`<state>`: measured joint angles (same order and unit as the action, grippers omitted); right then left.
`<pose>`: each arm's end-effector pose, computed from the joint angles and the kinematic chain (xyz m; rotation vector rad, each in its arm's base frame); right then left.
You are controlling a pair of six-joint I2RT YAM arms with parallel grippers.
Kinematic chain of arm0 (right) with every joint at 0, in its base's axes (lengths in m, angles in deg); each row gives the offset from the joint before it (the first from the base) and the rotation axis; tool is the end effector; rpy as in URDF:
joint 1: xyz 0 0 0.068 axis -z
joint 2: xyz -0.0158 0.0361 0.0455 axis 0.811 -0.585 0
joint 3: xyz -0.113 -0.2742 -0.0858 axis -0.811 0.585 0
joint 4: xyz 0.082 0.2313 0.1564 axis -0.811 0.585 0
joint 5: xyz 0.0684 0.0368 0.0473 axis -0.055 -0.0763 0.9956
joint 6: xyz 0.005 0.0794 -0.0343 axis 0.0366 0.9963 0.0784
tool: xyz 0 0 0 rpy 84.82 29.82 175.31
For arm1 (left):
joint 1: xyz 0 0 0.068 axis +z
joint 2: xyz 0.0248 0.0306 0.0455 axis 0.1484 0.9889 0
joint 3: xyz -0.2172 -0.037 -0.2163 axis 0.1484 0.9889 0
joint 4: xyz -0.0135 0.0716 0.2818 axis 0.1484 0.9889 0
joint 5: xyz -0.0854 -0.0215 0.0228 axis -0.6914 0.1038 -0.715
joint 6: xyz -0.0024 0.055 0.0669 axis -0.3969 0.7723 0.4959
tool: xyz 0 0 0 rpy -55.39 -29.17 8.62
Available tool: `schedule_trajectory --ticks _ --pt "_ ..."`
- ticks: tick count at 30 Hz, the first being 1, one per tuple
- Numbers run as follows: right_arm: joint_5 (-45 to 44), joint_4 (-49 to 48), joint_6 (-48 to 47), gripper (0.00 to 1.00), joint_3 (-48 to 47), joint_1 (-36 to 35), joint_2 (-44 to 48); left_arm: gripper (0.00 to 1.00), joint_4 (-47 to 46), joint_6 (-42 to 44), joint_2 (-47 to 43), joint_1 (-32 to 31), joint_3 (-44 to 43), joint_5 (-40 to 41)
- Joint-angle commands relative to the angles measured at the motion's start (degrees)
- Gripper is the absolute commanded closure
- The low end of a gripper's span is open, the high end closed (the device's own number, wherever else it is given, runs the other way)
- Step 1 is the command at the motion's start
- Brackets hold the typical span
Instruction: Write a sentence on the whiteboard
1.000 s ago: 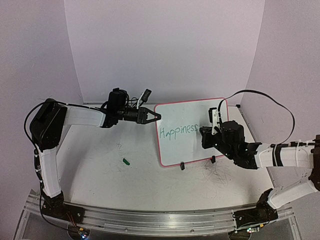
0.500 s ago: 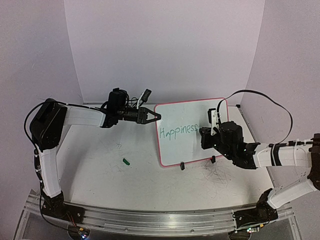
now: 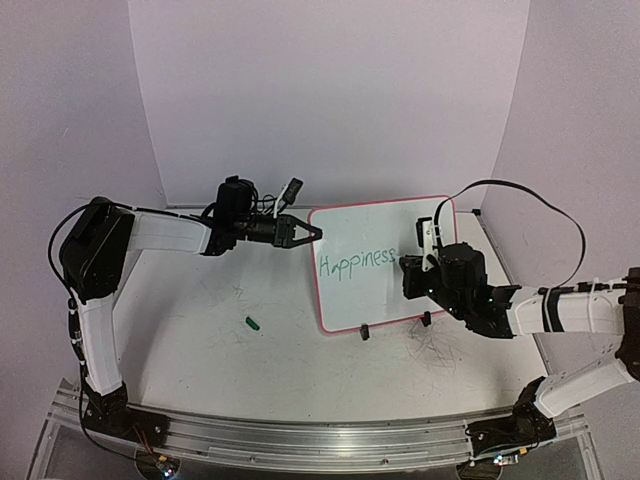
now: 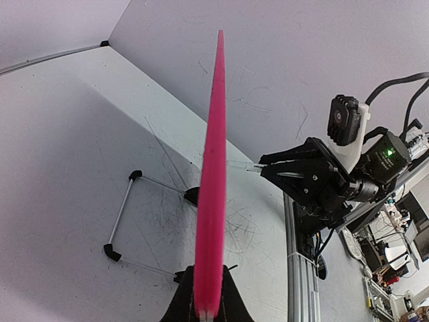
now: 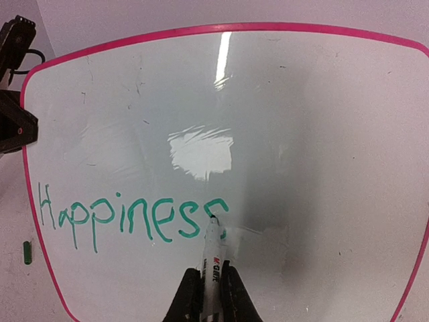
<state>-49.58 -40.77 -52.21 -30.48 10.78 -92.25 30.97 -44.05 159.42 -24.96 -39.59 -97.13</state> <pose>0.2593 0.2164 0.2319 -0.3275 1.8224 0.4071 0.3944 -0.3337 0.2386 0.8778 1.8030 -1.4905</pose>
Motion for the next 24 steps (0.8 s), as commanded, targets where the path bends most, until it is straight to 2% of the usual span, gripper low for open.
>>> schedule_trajectory --ticks 1,21,24 --pt "-2.14 1.22 0.65 1.0 -0.43 0.12 1.53 1.0 1.59 1.16 -0.48 -2.2 0.11 -0.5" --pt "-0.29 2.26 1.78 1.0 0.53 0.14 2.57 1.0 1.6 1.14 -0.45 -2.19 0.14 -0.48" --pt "1.41 1.69 1.8 1.0 1.03 0.18 5.91 1.0 1.59 1.24 -0.6 -2.19 0.19 -0.37"
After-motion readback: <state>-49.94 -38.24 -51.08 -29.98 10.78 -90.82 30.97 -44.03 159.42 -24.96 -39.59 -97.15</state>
